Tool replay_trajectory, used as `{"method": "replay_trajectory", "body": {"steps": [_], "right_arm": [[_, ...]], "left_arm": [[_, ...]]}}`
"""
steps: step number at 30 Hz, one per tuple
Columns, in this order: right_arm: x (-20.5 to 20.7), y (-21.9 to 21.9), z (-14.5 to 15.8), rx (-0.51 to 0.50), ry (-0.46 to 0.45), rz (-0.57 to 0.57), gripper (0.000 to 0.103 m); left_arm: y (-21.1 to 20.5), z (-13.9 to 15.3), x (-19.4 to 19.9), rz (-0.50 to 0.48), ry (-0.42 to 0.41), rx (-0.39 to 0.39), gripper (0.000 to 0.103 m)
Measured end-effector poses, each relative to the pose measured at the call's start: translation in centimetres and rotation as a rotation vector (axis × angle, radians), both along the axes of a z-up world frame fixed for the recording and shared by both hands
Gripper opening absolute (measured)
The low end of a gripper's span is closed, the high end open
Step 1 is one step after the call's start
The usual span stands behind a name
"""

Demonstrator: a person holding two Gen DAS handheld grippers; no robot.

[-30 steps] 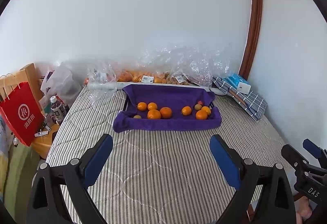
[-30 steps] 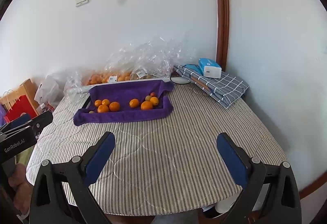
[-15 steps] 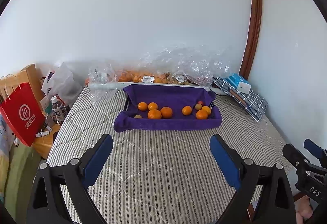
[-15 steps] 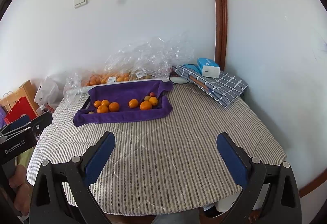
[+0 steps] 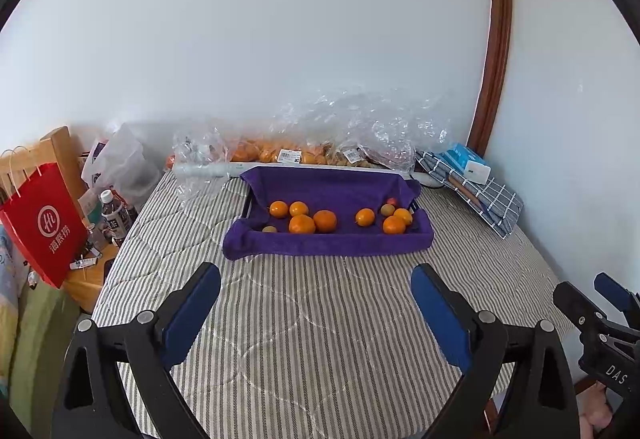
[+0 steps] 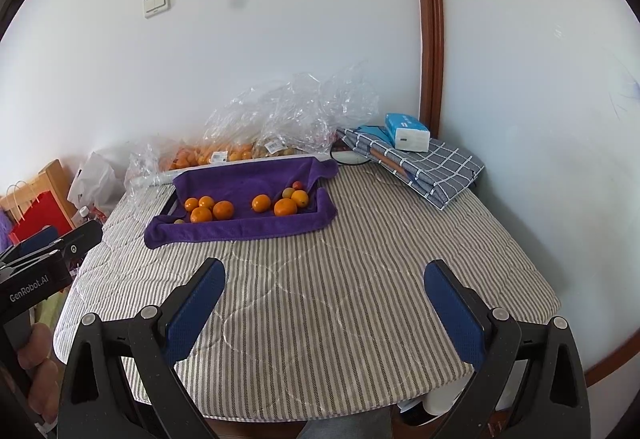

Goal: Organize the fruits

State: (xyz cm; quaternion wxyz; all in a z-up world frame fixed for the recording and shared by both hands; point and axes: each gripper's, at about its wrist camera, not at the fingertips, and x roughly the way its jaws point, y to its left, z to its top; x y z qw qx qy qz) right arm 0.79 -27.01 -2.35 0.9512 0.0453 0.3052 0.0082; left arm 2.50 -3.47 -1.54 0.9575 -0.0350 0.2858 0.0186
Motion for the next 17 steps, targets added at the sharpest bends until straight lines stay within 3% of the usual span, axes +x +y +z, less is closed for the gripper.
{"method": "replay_trajectory", "body": {"steps": [17], "right_arm": [[-0.13, 0.33, -0.03, 0.003, 0.001, -0.002, 0.099]], "left_arm": [[0.40, 0.16, 0.08, 0.004, -0.006, -0.004, 0.098]]}}
